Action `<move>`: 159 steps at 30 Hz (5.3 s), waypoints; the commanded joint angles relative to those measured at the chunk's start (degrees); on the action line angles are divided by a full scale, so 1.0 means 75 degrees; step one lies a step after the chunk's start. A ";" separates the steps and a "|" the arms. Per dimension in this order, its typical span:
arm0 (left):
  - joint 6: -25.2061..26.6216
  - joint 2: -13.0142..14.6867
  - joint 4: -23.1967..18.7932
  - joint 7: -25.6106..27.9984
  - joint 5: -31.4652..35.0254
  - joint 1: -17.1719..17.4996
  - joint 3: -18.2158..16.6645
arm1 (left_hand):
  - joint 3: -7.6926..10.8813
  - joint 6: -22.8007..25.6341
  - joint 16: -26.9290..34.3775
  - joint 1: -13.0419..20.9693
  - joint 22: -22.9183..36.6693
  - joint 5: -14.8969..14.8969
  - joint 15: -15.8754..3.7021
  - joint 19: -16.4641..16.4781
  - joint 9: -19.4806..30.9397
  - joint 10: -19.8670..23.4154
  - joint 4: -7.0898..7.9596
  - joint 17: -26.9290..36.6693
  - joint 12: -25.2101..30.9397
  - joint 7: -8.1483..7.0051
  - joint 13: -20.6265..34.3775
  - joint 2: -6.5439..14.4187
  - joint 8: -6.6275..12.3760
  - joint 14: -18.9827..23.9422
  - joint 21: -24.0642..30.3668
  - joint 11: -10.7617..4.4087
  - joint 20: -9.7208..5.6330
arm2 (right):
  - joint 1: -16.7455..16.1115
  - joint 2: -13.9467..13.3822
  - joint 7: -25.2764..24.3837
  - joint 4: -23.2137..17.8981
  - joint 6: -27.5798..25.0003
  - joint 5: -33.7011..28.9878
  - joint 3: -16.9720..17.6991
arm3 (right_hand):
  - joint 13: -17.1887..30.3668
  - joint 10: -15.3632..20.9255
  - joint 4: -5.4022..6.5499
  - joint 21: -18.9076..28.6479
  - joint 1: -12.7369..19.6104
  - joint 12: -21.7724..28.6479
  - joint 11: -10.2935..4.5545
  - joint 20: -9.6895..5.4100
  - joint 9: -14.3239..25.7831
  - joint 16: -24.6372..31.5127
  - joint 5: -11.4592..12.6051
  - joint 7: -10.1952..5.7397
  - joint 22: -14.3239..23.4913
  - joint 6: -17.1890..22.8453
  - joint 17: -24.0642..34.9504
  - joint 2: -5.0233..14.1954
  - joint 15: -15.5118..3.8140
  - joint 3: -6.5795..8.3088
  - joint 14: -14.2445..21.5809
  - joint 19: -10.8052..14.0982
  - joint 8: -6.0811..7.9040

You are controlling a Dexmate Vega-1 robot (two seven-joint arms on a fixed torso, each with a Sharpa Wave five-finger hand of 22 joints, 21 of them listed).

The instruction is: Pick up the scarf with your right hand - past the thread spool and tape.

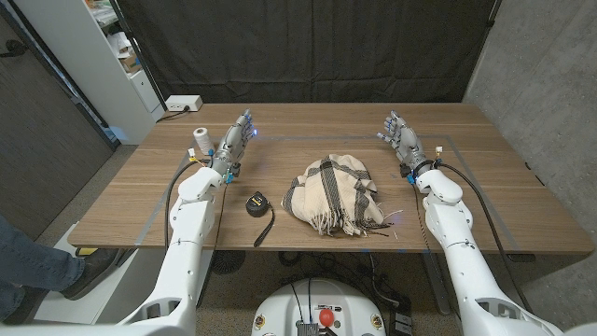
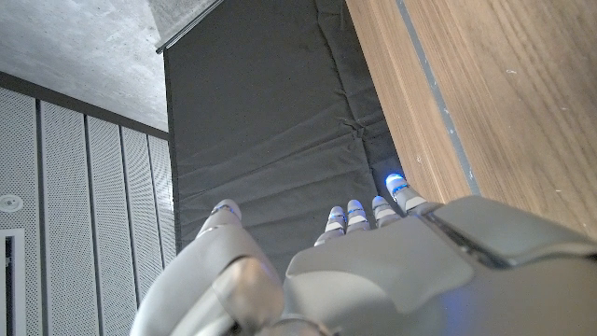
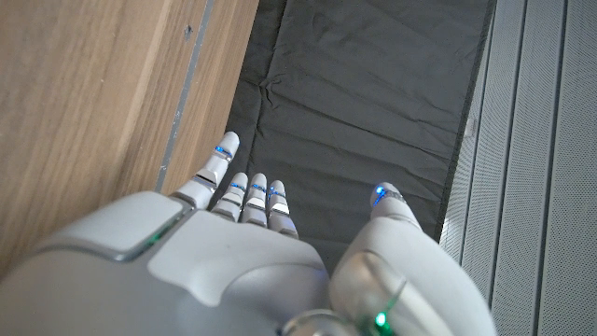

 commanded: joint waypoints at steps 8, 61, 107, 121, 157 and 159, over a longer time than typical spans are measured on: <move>0.0101 -0.0264 -0.0032 -0.0283 0.0278 -0.0112 -0.0292 | 0.0050 -0.0038 0.0056 0.0068 0.0042 0.0034 0.0010 -0.1432 0.0034 -0.0203 -0.0020 0.0025 -0.0031 0.0010 0.0007 0.0068 0.0046 -0.0437 -0.0040 -0.0028 0.0070 | 0.0000 0.0269 0.0576 -0.0202 0.0395 -0.0174 0.0279 | -0.0012 0.0085 -0.0063 -0.0049 0.0031 -0.0083 0.0041 0.0011 -0.0028 0.0032 0.0044 -0.0062 0.0014 0.0040 -0.0040 0.0053 0.0001 0.0041 0.0085 0.0156 0.0036; 0.0103 -0.0466 0.0011 -0.0510 0.0036 -0.0113 -0.0553 | 0.0076 0.0185 0.0098 0.0141 0.0056 -0.0035 -0.0007 -0.1300 0.0036 0.0061 -0.0117 0.0019 -0.0013 -0.0026 -0.0042 0.0191 0.0112 -0.0247 -0.0238 -0.0036 0.0192 | -0.0407 0.0433 0.1370 -0.0861 0.1446 0.0166 0.0137 | -0.0057 0.0263 -0.0118 -0.0309 0.0027 -0.0272 0.0017 0.0084 -0.0157 0.0044 0.0088 -0.0177 0.0018 0.0187 -0.0217 0.0093 -0.0006 0.0008 0.0279 0.0393 0.0074; 0.0294 -0.0550 0.0172 -0.0736 -0.0024 -0.0290 -0.0580 | 0.0071 0.0352 0.0101 0.0151 0.0063 -0.0074 -0.0002 -0.1243 0.0034 0.0193 -0.0176 0.0017 -0.0024 -0.0013 -0.0052 0.0253 0.0120 -0.0131 -0.0403 -0.0022 0.0180 | -0.0724 0.0438 0.2074 -0.1475 0.2565 0.0462 -0.0262 | -0.0061 0.0502 -0.0178 -0.0555 0.0043 -0.0373 -0.0002 0.0094 -0.0214 0.0018 0.0129 -0.0305 0.0022 0.0371 -0.0352 0.0119 -0.0018 -0.0014 0.0350 0.0515 0.0113; 0.0335 -0.0580 0.0163 -0.0786 -0.0030 -0.0267 -0.0581 | 0.0067 0.0386 0.0096 0.0151 0.0065 -0.0083 0.0015 -0.1226 0.0034 0.0212 -0.0192 0.0016 -0.0034 -0.0007 -0.0053 0.0266 0.0117 -0.0114 -0.0448 -0.0027 0.0179 | -0.0836 0.0386 0.1683 -0.1437 0.3382 -0.0066 -0.0361 | -0.0060 0.0590 -0.0212 -0.0621 0.0067 -0.0397 -0.0028 0.0073 -0.0224 0.0012 0.0151 -0.0333 0.0023 0.0428 -0.0397 0.0112 -0.0048 -0.0020 0.0383 0.0585 0.0120; 0.0467 -0.0665 0.0223 -0.1030 -0.0133 -0.0306 -0.0634 | 0.0047 0.0619 0.0122 0.0141 0.0067 -0.0107 0.0000 -0.1105 0.0035 0.0418 -0.0240 0.0015 -0.0004 0.0014 -0.0056 0.0289 0.0153 0.0059 -0.0556 -0.0019 0.0219 | -0.0756 0.0145 0.0682 -0.0958 0.5799 -0.1461 -0.0581 | -0.0046 0.0894 -0.0395 -0.0846 0.0310 -0.0503 -0.0110 -0.0008 -0.0234 0.0104 0.0352 -0.0497 0.0016 0.0763 -0.0557 0.0255 -0.0250 0.0071 0.0833 0.1066 0.0187; 0.0465 -0.0663 0.0218 -0.1027 -0.0115 -0.0299 -0.0623 | 0.0046 0.0636 0.0123 0.0140 0.0068 -0.0108 0.0006 -0.1104 0.0035 0.0424 -0.0243 0.0015 -0.0005 0.0014 -0.0057 0.0290 0.0156 0.0070 -0.0566 -0.0016 0.0224 | -0.0761 0.0108 0.0633 -0.0972 0.5847 -0.1536 -0.0597 | -0.0046 0.0900 -0.0414 -0.0865 0.0333 -0.0512 -0.0124 -0.0012 -0.0234 0.0098 0.0366 -0.0526 0.0016 0.0760 -0.0567 0.0250 -0.0249 0.0076 0.0837 0.1077 0.0181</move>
